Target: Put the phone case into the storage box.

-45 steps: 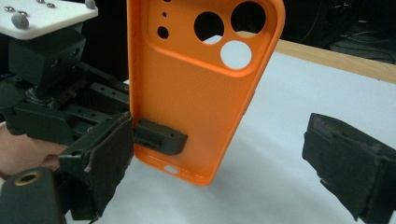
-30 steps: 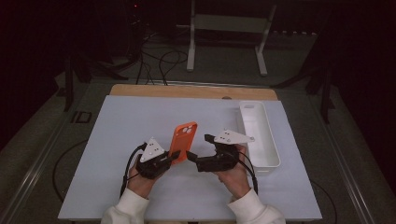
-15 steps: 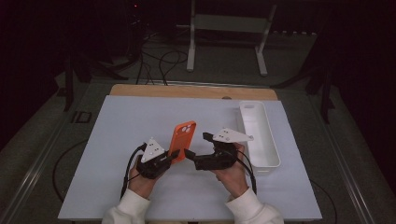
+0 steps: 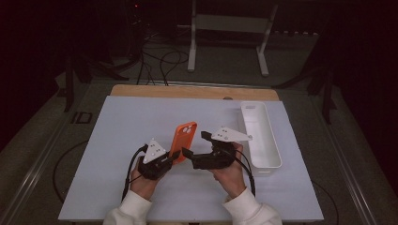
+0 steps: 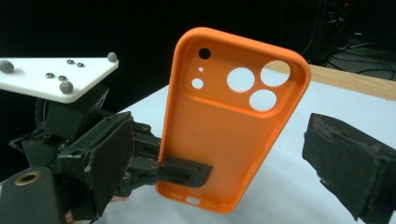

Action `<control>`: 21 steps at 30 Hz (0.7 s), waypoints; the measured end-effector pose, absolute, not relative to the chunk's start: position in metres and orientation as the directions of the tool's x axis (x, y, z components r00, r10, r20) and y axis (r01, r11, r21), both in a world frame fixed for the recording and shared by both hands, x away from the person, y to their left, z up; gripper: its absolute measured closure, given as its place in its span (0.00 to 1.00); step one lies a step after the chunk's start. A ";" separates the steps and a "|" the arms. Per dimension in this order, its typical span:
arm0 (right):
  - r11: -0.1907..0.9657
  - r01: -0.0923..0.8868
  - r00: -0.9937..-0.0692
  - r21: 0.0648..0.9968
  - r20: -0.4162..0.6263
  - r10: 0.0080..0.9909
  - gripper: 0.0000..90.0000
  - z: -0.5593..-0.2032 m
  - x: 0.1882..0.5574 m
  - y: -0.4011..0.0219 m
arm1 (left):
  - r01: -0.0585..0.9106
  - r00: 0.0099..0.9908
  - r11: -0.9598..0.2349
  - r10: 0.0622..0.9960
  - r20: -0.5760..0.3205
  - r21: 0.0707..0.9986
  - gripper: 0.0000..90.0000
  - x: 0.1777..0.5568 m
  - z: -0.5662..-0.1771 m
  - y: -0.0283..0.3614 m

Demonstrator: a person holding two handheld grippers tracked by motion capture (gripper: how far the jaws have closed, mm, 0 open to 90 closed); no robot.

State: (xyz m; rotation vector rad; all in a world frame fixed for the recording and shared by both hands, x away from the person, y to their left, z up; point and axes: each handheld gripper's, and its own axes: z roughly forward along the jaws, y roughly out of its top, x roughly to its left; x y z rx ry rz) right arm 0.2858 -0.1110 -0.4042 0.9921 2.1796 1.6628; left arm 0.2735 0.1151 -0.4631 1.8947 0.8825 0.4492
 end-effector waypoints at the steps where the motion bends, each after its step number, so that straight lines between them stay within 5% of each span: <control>1: 0.129 0.374 -0.746 0.918 0.216 0.630 0.10 -0.404 0.286 -0.111 | 0.385 0.670 -0.275 0.740 -0.062 0.881 0.95 0.273 -0.463 0.115; 21: 0.096 0.376 -0.737 0.922 0.235 0.633 0.10 -0.400 0.287 -0.102 | 0.389 0.667 -0.281 0.742 -0.059 0.877 0.95 0.273 -0.466 0.112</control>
